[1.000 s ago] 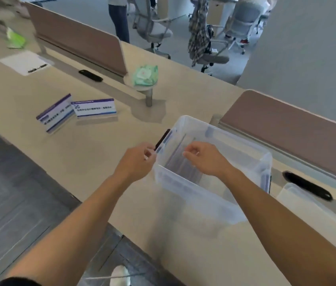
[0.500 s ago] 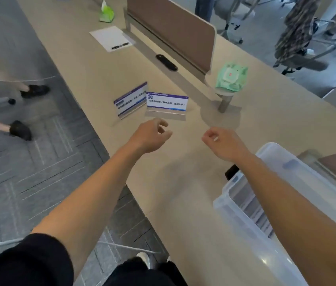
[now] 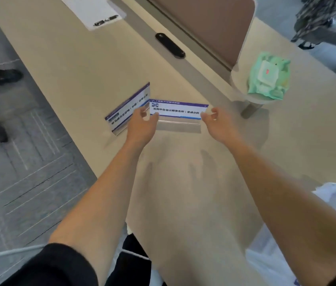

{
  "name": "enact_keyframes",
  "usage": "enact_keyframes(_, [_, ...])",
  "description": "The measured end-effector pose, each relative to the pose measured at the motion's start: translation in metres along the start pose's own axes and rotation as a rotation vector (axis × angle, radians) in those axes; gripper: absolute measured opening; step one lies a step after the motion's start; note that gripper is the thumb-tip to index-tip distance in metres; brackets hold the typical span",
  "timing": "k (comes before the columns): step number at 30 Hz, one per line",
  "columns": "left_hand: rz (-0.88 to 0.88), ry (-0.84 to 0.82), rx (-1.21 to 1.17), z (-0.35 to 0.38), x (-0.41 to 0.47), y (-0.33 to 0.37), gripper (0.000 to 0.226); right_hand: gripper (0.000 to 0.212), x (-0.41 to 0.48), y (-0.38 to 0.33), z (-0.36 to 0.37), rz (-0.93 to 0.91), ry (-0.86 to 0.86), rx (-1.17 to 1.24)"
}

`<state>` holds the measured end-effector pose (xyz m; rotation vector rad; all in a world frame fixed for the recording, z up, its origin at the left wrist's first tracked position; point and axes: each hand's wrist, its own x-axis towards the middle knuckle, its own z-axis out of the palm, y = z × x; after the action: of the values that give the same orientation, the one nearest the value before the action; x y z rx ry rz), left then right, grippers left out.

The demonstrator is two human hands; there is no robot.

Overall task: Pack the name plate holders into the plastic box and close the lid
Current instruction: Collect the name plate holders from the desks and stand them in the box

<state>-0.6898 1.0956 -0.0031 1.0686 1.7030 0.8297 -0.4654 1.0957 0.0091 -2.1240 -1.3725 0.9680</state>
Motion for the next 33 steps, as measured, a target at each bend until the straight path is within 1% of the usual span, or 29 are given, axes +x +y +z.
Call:
enact_keyframes(2, [-0.019, -0.024, -0.054, 0.008, 0.026, -0.004, 0.058, 0.062, 0.023, -0.005, 0.014, 0.068, 0.028, 0.036])
enact_keyframes(6, [-0.070, -0.100, -0.122, 0.021, 0.066, -0.013, 0.071, 0.064, 0.058, -0.008, 0.036, 0.143, 0.146, 0.066])
enact_keyframes(8, [-0.090, -0.122, -0.158, 0.026, 0.081, -0.016, 0.077, 0.061, 0.070, -0.004, 0.046, 0.167, 0.191, 0.109])
enact_keyframes(9, [-0.095, -0.133, -0.158, 0.028, 0.087, -0.017, 0.077, 0.055, 0.075, -0.002, 0.053, 0.185, 0.201, 0.157])
enact_keyframes(10, [-0.108, -0.147, -0.149, 0.029, 0.091, -0.018, 0.074, 0.049, 0.078, 0.000, 0.059, 0.213, 0.200, 0.219])
enact_keyframes(13, [-0.151, -0.185, -0.140, 0.034, 0.103, -0.020, 0.049, 0.042, 0.084, 0.003, 0.077, 0.287, 0.194, 0.430])
enact_keyframes(16, [-0.199, -0.184, -0.185, 0.041, 0.109, -0.018, 0.042, 0.035, 0.088, 0.004, 0.089, 0.323, 0.216, 0.535])
enact_keyframes(17, [-0.205, -0.179, -0.189, 0.044, 0.109, -0.015, 0.046, 0.034, 0.089, 0.002, 0.090, 0.327, 0.207, 0.561])
enact_keyframes(18, [-0.218, -0.161, -0.202, 0.048, 0.110, -0.015, 0.057, 0.034, 0.090, 0.002, 0.090, 0.330, 0.196, 0.583])
enact_keyframes(19, [-0.242, -0.140, -0.215, 0.051, 0.111, -0.014, 0.072, 0.036, 0.090, 0.001, 0.090, 0.331, 0.179, 0.591])
enact_keyframes(20, [-0.282, -0.118, -0.237, 0.054, 0.110, -0.012, 0.081, 0.038, 0.089, 0.001, 0.088, 0.328, 0.166, 0.585])
enact_keyframes(21, [-0.308, -0.097, -0.260, 0.056, 0.107, -0.010, 0.081, 0.039, 0.087, -0.001, 0.085, 0.315, 0.157, 0.576])
enact_keyframes(25, [-0.321, -0.074, -0.368, 0.059, 0.086, 0.003, 0.065, 0.035, 0.069, -0.009, 0.061, 0.227, 0.168, 0.582])
enact_keyframes(27, [-0.301, -0.084, -0.385, 0.062, 0.068, 0.014, 0.067, 0.032, 0.054, -0.015, 0.044, 0.191, 0.223, 0.584])
enact_keyframes(29, [-0.291, -0.108, -0.398, 0.067, 0.043, 0.030, 0.067, 0.032, 0.039, -0.014, 0.025, 0.180, 0.318, 0.570])
enact_keyframes(31, [-0.294, -0.130, -0.441, 0.076, 0.018, 0.044, 0.050, 0.037, 0.018, -0.014, -0.001, 0.171, 0.416, 0.562])
enact_keyframes(33, [-0.293, -0.152, -0.472, 0.087, -0.011, 0.057, 0.036, 0.042, -0.004, -0.007, -0.031, 0.177, 0.479, 0.548])
